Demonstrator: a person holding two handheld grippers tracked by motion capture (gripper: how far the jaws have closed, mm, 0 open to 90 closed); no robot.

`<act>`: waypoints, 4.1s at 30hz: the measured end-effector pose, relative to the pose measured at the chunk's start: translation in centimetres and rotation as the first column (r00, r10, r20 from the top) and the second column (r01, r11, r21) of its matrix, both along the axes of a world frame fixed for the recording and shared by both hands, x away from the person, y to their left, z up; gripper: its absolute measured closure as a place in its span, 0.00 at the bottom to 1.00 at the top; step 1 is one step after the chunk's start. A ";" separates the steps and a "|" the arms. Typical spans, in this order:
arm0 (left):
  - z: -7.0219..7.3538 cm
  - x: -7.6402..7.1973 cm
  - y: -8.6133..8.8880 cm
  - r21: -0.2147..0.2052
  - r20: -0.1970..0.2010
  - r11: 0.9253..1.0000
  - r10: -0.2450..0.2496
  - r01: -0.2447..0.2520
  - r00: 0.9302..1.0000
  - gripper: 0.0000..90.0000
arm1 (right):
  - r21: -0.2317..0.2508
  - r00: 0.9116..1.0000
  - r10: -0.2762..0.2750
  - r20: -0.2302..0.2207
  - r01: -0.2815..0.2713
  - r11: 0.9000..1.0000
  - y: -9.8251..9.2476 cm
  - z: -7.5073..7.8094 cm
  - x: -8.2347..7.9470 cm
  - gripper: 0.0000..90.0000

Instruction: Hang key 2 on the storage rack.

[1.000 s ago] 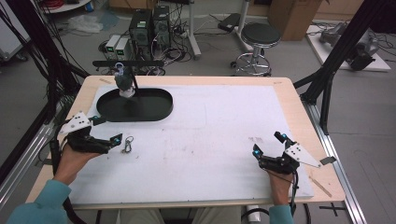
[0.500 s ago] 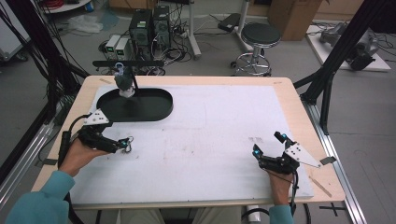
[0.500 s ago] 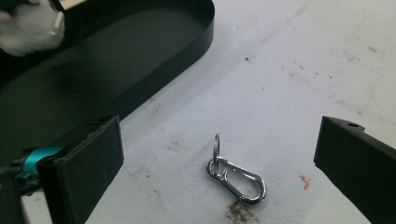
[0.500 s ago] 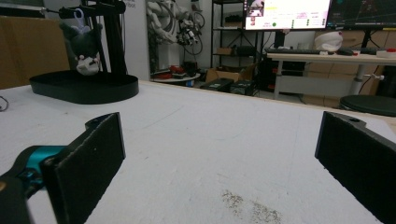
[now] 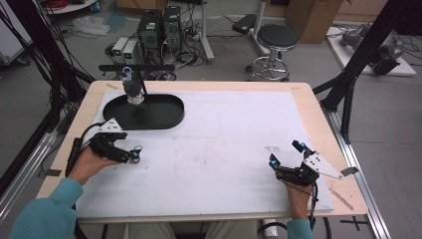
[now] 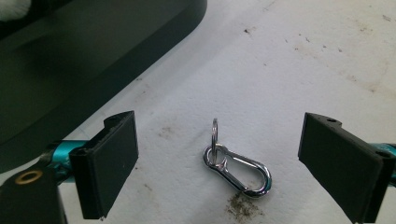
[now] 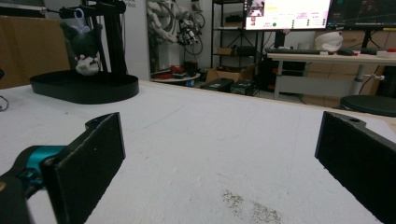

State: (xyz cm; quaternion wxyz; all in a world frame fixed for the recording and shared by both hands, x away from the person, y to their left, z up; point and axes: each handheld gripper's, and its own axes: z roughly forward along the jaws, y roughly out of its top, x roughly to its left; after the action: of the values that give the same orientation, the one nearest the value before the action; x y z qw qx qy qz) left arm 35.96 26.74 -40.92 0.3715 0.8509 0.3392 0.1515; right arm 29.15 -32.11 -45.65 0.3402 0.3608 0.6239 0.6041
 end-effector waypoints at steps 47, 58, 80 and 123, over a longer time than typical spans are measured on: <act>-1.3 1.3 -0.4 0.055 -0.111 0.998 -0.016 0.022 0.994 0.88 | 0.004 1.000 0.002 -0.004 -0.002 1.000 0.0 0.0 0.0 0.01; -1.2 1.3 -0.2 0.054 -0.119 0.998 -0.012 0.018 0.993 0.93 | 0.004 1.000 0.002 -0.004 -0.002 1.000 0.0 0.0 0.0 0.01; -0.7 1.2 0.1 0.005 -0.105 1.000 0.003 -0.002 0.994 0.98 | 0.004 1.000 0.002 -0.004 -0.002 1.000 0.0 0.0 0.0 0.01; 14.7 8.6 -1.6 -0.116 0.169 0.993 0.033 -0.013 0.985 0.98 | 0.004 1.000 0.000 -0.005 0.000 1.000 0.0 0.0 0.0 0.01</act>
State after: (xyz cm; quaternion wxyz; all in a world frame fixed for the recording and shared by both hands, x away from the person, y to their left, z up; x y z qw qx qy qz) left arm 44.51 25.15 -26.19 0.4456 0.8081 0.3240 0.2085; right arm 29.13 -32.11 -45.66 0.3380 0.3629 0.6235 0.6045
